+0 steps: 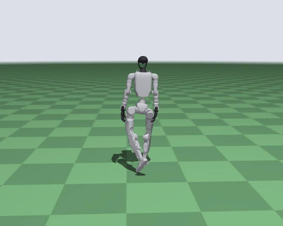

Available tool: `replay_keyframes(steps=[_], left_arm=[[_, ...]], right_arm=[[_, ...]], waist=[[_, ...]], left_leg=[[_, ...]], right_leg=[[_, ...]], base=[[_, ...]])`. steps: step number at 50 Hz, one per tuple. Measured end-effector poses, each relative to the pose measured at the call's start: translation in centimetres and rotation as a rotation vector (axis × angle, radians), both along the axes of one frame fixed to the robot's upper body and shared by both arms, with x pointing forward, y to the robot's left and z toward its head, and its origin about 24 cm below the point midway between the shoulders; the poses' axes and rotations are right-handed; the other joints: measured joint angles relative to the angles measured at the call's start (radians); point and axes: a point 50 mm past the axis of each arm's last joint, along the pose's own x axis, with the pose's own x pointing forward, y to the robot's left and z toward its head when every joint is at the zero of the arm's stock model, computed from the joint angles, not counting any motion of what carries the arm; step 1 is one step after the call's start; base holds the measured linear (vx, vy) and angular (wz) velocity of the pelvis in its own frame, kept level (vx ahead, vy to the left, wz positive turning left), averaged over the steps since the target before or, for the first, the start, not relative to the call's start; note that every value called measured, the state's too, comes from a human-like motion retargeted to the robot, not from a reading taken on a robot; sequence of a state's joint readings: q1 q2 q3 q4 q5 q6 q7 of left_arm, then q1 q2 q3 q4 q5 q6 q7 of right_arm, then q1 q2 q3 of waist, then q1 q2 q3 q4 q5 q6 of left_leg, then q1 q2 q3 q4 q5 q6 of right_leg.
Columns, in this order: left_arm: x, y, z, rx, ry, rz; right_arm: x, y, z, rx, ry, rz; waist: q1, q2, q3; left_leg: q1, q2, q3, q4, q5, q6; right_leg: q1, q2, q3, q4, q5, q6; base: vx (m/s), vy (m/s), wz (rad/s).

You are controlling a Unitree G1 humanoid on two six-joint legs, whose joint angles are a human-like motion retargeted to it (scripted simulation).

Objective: Walk run

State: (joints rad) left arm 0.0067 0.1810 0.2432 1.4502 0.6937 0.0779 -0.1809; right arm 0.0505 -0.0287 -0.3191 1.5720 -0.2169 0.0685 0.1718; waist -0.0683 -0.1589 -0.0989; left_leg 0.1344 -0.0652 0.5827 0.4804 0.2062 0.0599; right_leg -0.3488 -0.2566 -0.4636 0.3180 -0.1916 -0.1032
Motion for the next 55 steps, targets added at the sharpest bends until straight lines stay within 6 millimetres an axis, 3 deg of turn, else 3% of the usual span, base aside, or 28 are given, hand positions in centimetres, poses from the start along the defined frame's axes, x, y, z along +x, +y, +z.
replay_keyframes(steps=[3,5,7,12,16,18,20,23,26,28,29,30,32,36,39,43,47,49,51,53,55], left_arm=[[-3.0,-0.2,0.0,0.009,0.093,0.031],[-4.5,0.0,0.1,0.018,0.144,0.068],[-5.7,-0.1,0.3,0.026,0.184,0.105],[-7.3,-0.2,0.6,0.016,0.243,0.131],[-6.5,0.4,0.7,-0.003,0.244,0.103],[-5.7,1.0,0.8,0.003,0.246,0.07],[-4.9,1.6,0.9,0.02,0.238,0.041],[-4.2,1.8,0.8,0.044,0.22,0.043],[-3.4,1.2,0.7,0.036,0.189,0.097],[-2.7,1.1,0.6,0.02,0.166,0.117],[-2.0,1.2,0.6,0.021,0.147,0.12],[-1.3,1.5,0.6,0.025,0.126,0.121],[0.6,2.1,0.8,0.056,0.066,0.109],[5.1,3.5,1.5,0.125,-0.078,0.022],[8.3,4.1,2.3,0.137,-0.178,-0.034],[12.0,4.7,3.7,0.137,-0.308,-0.064],[14.3,4.2,4.4,0.12,-0.411,-0.084],[13.9,3.4,4.0,0.101,-0.418,-0.088],[12.3,2.7,3.2,0.082,-0.383,-0.075],[9.6,2.1,2.1,0.066,-0.306,-0.054],[6.0,1.1,0.9,0.05,-0.199,-0.033]], right_arm=[[2.0,-0.6,-0.1,-0.017,-0.062,0.038],[3.9,-1.1,-0.1,-0.037,-0.111,0.081],[5.9,-1.5,0.1,-0.06,-0.166,0.124],[10.0,-2.6,0.7,-0.086,-0.306,0.16],[12.7,-2.9,1.3,-0.099,-0.398,0.163],[13.5,-2.9,1.5,-0.092,-0.424,0.165],[13.4,-2.7,1.5,-0.072,-0.424,0.176],[11.6,-2.2,1.0,-0.041,-0.384,0.216],[8.5,-1.0,0.3,-0.052,-0.299,0.236],[6.4,-0.4,0.0,-0.059,-0.231,0.225],[5.6,-0.4,-0.1,-0.054,-0.205,0.222],[4.9,-0.3,-0.1,-0.047,-0.183,0.223],[3.9,-0.4,-0.2,-0.049,-0.15,0.23],[2.4,-0.6,-0.2,-0.063,-0.114,0.173],[1.2,-0.5,-0.1,-0.05,-0.08,0.116],[0.2,-0.2,-0.1,-0.019,-0.034,0.059],[0.5,0.0,-0.1,-0.006,-0.04,-0.02],[0.7,-0.3,-0.1,-0.01,-0.048,-0.047],[1.1,-0.6,-0.1,-0.026,-0.052,-0.046],[1.8,-0.7,-0.1,-0.043,-0.061,-0.036],[2.5,-0.8,-0.1,-0.056,-0.079,-0.031]], waist=[[0.009,-0.064,0.019],[0.009,-0.05,0.028],[0.035,-0.008,0.035],[0.152,0.032,0.049],[0.226,0.038,0.071],[0.249,0.019,0.071],[0.269,0.005,0.067],[0.291,0.004,0.049],[0.28,0.027,0.028],[0.255,0.077,0.019],[0.248,0.105,0.023],[0.243,0.134,0.03],[0.226,0.163,0.048],[0.139,0.107,0.06],[0.07,0.092,0.054],[-0.028,0.077,0.064],[-0.079,0.091,0.05],[-0.061,0.097,0.035],[-0.047,0.1,0.015],[-0.068,0.11,0.016],[-0.083,0.089,0.004]], left_leg=[[-0.117,0.075,0.065,0.273,-0.14,0.063],[-0.232,0.159,0.084,0.388,-0.224,0.065],[-0.379,0.202,0.029,0.425,-0.286,0.025],[-0.645,0.143,-0.101,0.156,-0.365,-0.04],[-0.76,0.077,-0.222,-0.149,-0.355,-0.098],[-0.797,0.05,-0.247,-0.223,-0.365,-0.095],[-0.796,0.039,-0.247,-0.229,-0.342,-0.076],[-0.761,0.08,-0.214,-0.16,-0.281,-0.052],[-0.734,0.107,-0.361,-0.068,-0.351,-0.035],[-0.653,0.168,-0.344,-0.069,-0.413,-0.015],[-0.609,0.209,-0.319,-0.074,-0.437,-0.013],[-0.566,0.252,-0.296,-0.079,-0.459,-0.015],[-0.478,0.269,-0.289,-0.11,-0.495,-0.025],[-0.314,0.148,-0.213,-0.285,-0.493,-0.016],[-0.226,0.081,-0.214,-0.366,-0.51,-0.017],[-0.103,0.008,-0.278,-0.423,-0.558,-0.026],[-0.019,-0.001,-0.302,-0.435,-0.592,-0.062],[0.01,-0.005,-0.308,-0.419,-0.559,-0.094],[0.035,-0.015,-0.299,-0.391,-0.469,-0.126],[0.059,-0.007,-0.266,-0.335,-0.3,-0.133],[0.071,0.02,-0.102,-0.242,-0.075,-0.061]], right_leg=[[0.097,-0.057,-0.002,-0.028,-0.041,0.029],[0.176,-0.025,-0.072,-0.086,-0.053,0.038],[0.243,0.062,-0.098,-0.168,-0.048,0.043],[0.378,0.199,-0.116,-0.283,-0.068,0.073],[0.469,0.262,-0.114,-0.314,-0.092,0.118],[0.496,0.261,-0.108,-0.309,-0.085,0.15],[0.526,0.258,-0.094,-0.29,-0.049,0.191],[0.571,0.258,-0.073,-0.236,0.087,0.23],[0.57,0.235,-0.135,-0.1,0.347,0.147],[0.543,0.23,-0.2,0.065,0.518,0.064],[0.528,0.218,-0.242,0.156,0.543,0.021],[0.512,0.202,-0.286,0.248,0.541,-0.022],[0.412,0.158,-0.276,0.421,0.418,-0.028],[0.115,0.014,-0.248,0.617,0.262,0.031],[-0.052,-0.005,-0.246,0.49,0.178,0.05],[-0.201,0.026,-0.186,0.101,0.104,0.046],[-0.329,0.064,-0.052,-0.121,0.075,0.04],[-0.343,0.055,-0.072,-0.071,0.101,-0.009],[-0.33,0.039,-0.124,0.003,0.146,-0.063],[-0.323,0.018,-0.065,0.096,0.148,-0.067],[-0.275,-0.022,0.011,0.144,0.071,-0.044]], base=[[0.79,-0.24,0.73],[0.62,-0.23,0.68],[0.63,-0.25,0.18],[0.68,-0.24,-0.16],[0.77,-0.22,-0.2],[0.61,-0.18,-0.1],[1.05,-0.14,-0.18],[1.19,-0.11,-0.59],[1.3,-0.11,-0.76],[0.94,-0.06,-0.4],[0.87,-0.02,-0.7],[0.82,-0.02,-0.9],[0.72,-0.02,-0.82],[0.89,-0.06,0.03],[0.64,-0.06,0.36],[0.93,-0.2,0.63],[0.83,-0.22,0.58],[1.29,-0.42,-0.09],[1.04,-0.26,-0.21],[1.14,-0.29,0.39],[1.1,-0.23,0.46]])
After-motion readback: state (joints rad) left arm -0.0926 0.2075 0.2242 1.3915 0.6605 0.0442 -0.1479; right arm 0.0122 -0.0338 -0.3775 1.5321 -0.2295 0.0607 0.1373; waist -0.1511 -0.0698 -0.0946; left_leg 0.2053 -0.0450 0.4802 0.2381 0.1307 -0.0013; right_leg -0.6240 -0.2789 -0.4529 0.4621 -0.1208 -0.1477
